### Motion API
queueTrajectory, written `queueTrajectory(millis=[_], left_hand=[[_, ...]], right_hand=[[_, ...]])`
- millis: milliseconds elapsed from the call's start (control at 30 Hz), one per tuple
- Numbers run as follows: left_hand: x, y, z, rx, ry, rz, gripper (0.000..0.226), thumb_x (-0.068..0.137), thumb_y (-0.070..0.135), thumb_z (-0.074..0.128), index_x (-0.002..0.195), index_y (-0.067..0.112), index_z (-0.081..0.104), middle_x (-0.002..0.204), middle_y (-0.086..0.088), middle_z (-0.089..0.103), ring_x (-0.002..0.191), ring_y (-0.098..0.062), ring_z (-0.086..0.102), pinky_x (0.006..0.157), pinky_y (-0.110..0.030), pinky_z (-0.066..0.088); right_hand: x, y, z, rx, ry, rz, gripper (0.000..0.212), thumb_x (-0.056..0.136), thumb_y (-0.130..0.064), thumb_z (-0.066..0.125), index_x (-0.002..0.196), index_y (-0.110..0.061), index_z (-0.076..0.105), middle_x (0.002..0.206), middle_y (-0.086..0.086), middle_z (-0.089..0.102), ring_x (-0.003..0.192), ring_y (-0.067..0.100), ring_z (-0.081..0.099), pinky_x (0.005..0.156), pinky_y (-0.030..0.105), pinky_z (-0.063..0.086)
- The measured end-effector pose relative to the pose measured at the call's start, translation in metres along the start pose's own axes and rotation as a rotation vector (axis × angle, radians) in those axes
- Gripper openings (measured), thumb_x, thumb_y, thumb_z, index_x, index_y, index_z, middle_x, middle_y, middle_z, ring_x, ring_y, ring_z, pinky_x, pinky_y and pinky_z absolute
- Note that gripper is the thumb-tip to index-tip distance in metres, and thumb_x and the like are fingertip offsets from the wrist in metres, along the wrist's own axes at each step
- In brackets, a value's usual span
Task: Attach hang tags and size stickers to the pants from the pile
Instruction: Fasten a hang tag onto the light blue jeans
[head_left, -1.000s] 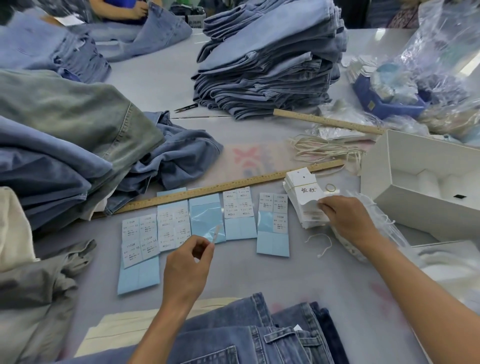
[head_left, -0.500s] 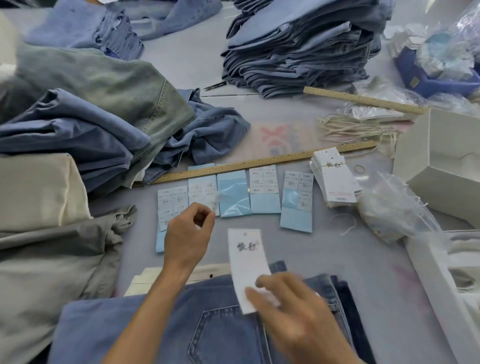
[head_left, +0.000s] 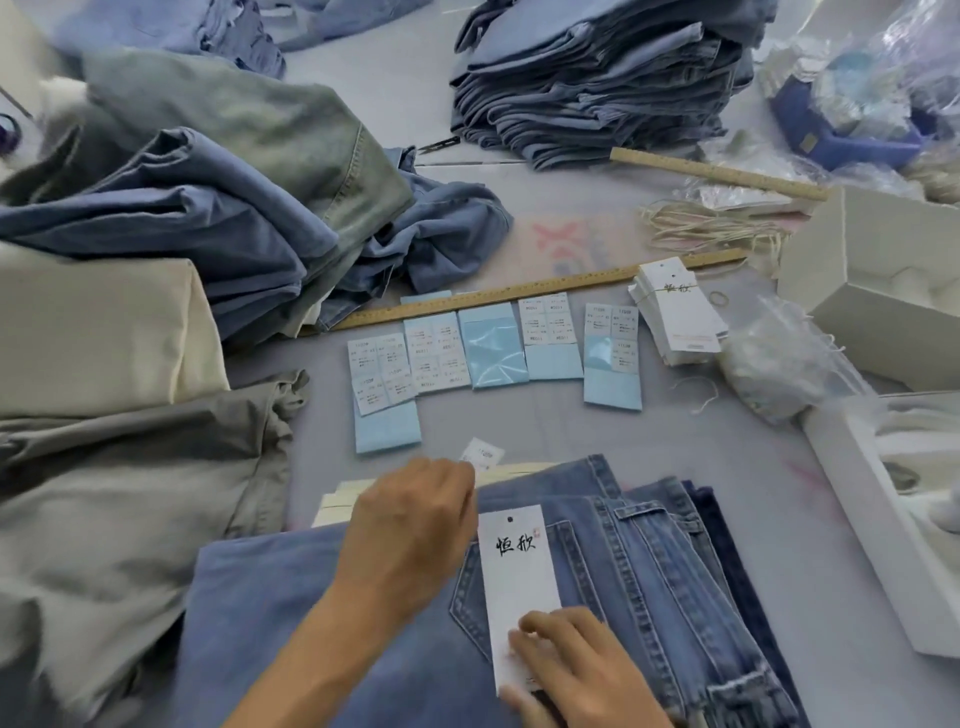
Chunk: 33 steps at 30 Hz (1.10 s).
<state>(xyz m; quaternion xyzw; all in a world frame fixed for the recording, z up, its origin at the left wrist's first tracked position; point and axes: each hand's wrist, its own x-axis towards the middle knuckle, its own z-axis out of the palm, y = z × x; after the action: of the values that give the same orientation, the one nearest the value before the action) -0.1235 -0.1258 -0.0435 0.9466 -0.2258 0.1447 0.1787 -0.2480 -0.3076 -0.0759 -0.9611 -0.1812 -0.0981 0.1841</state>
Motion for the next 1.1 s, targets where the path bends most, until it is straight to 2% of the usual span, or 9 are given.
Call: queueTrajectory(millis=[133, 200, 300, 400, 600, 800, 900, 967, 1100], left_hand=[[-0.043, 0.029, 0.002, 0.036, -0.109, 0.093, 0.042, 0.048, 0.010, 0.089, 0.059, 0.019, 0.049, 0.054, 0.002, 0.047, 0.047, -0.021, 0.047, 0.037, -0.028, 0.031], [-0.057, 0.044, 0.008, 0.019, -0.157, 0.085, 0.043, 0.039, 0.013, 0.087, 0.056, 0.021, 0.048, 0.051, 0.003, 0.046, 0.044, -0.019, 0.047, 0.035, -0.025, 0.027], [-0.066, 0.062, 0.016, -0.027, -0.196, 0.021, 0.034, 0.042, 0.024, 0.082, 0.054, 0.022, 0.050, 0.049, 0.005, 0.048, 0.043, -0.018, 0.051, 0.031, -0.022, 0.029], [-0.066, 0.073, 0.019, -0.082, -0.174, -0.064, 0.017, 0.059, 0.030, 0.063, 0.054, 0.022, 0.048, 0.047, 0.004, 0.048, 0.042, -0.017, 0.052, 0.031, -0.021, 0.030], [-0.065, 0.085, 0.030, -0.069, -0.331, -0.178, 0.050, 0.027, 0.026, 0.094, 0.052, 0.020, 0.050, 0.045, 0.001, 0.049, 0.038, -0.018, 0.052, 0.029, -0.022, 0.031], [-0.066, 0.085, 0.041, 0.018, -0.415, -0.225, 0.052, 0.024, 0.025, 0.097, 0.051, 0.020, 0.052, 0.043, -0.002, 0.050, 0.034, -0.018, 0.052, 0.027, -0.027, 0.032], [-0.070, 0.083, 0.044, 0.024, -0.371, -0.204, 0.053, 0.027, 0.025, 0.099, 0.052, 0.021, 0.053, 0.047, 0.003, 0.051, 0.039, -0.015, 0.054, 0.028, -0.025, 0.033], [-0.071, 0.080, 0.041, 0.023, -0.359, -0.190, 0.054, 0.032, 0.033, 0.100, 0.053, 0.022, 0.052, 0.051, 0.007, 0.051, 0.044, -0.011, 0.055, 0.029, -0.025, 0.036], [-0.078, 0.075, 0.033, 0.004, -0.353, -0.081, 0.048, 0.043, 0.057, 0.092, 0.058, 0.024, 0.062, 0.063, 0.011, 0.056, 0.057, -0.008, 0.061, 0.033, -0.021, 0.041]], right_hand=[[-0.015, 0.000, -0.002, 0.150, 0.210, 0.249, 0.038, 0.100, -0.032, 0.052, 0.092, -0.008, 0.080, 0.099, 0.000, 0.070, 0.085, 0.015, 0.067, 0.074, 0.024, 0.055], [-0.017, 0.001, 0.002, 0.105, 0.220, 0.260, 0.031, 0.095, -0.026, 0.056, 0.094, -0.005, 0.079, 0.101, 0.003, 0.072, 0.087, 0.018, 0.068, 0.075, 0.026, 0.056], [-0.019, -0.001, 0.011, -0.024, 0.147, 0.128, 0.038, 0.100, -0.027, 0.050, 0.089, -0.004, 0.079, 0.100, 0.007, 0.074, 0.080, 0.027, 0.069, 0.066, 0.030, 0.057], [-0.023, -0.005, 0.010, -0.010, 0.105, 0.163, 0.036, 0.098, -0.028, 0.050, 0.090, -0.009, 0.080, 0.101, 0.004, 0.073, 0.078, 0.024, 0.068, 0.060, 0.029, 0.056], [-0.025, -0.005, 0.005, 0.137, 0.090, 0.269, 0.015, 0.086, -0.015, 0.069, 0.092, -0.006, 0.079, 0.104, 0.000, 0.072, 0.093, 0.011, 0.060, 0.075, 0.022, 0.053], [-0.022, 0.002, -0.002, 0.353, 0.248, 0.453, 0.024, 0.082, 0.003, 0.060, 0.096, -0.006, 0.076, 0.105, 0.000, 0.072, 0.101, 0.008, 0.067, 0.088, 0.024, 0.052], [-0.015, 0.007, -0.005, 0.351, 0.205, 0.479, 0.023, 0.085, 0.008, 0.064, 0.092, -0.009, 0.078, 0.102, -0.003, 0.071, 0.098, 0.003, 0.065, 0.087, 0.020, 0.051], [-0.013, 0.009, -0.004, 0.287, 0.154, 0.449, 0.025, 0.084, 0.011, 0.067, 0.094, -0.009, 0.079, 0.101, -0.003, 0.071, 0.096, 0.003, 0.063, 0.085, 0.019, 0.051], [-0.004, 0.016, -0.002, 0.124, 0.038, 0.276, 0.031, 0.079, -0.001, 0.064, 0.105, -0.009, 0.079, 0.106, 0.001, 0.071, 0.095, 0.008, 0.059, 0.072, 0.024, 0.055]])
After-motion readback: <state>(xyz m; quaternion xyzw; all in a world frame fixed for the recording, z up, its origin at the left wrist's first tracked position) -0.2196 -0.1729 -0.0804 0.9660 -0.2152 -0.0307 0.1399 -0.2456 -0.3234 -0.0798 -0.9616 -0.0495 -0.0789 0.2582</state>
